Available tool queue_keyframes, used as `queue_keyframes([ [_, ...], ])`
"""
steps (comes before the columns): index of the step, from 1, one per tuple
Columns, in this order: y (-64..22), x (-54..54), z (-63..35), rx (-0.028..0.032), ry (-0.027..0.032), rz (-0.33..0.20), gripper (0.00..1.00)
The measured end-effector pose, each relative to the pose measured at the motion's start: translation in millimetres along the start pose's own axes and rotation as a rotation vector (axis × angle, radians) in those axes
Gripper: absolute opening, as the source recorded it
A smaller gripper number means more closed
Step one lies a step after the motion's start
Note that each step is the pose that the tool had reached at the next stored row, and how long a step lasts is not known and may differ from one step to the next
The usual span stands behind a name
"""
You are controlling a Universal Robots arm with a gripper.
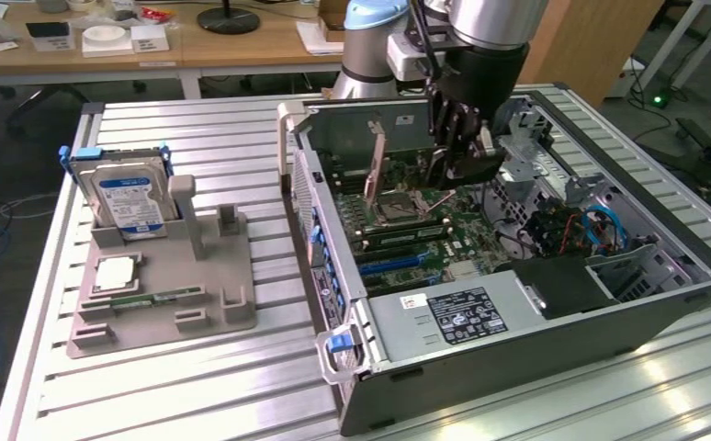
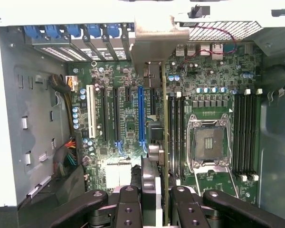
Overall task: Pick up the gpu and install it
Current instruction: 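Insert the gpu into the slot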
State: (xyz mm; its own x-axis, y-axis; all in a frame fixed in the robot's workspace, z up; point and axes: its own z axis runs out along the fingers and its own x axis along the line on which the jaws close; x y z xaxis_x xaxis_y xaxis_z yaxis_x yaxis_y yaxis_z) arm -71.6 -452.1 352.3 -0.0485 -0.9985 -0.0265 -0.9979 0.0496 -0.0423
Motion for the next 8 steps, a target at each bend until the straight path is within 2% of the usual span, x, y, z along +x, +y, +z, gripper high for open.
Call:
queue_keyframes([
  [8,3.5,0.3,4.9,0.0002,0.0,0.0,0.28],
])
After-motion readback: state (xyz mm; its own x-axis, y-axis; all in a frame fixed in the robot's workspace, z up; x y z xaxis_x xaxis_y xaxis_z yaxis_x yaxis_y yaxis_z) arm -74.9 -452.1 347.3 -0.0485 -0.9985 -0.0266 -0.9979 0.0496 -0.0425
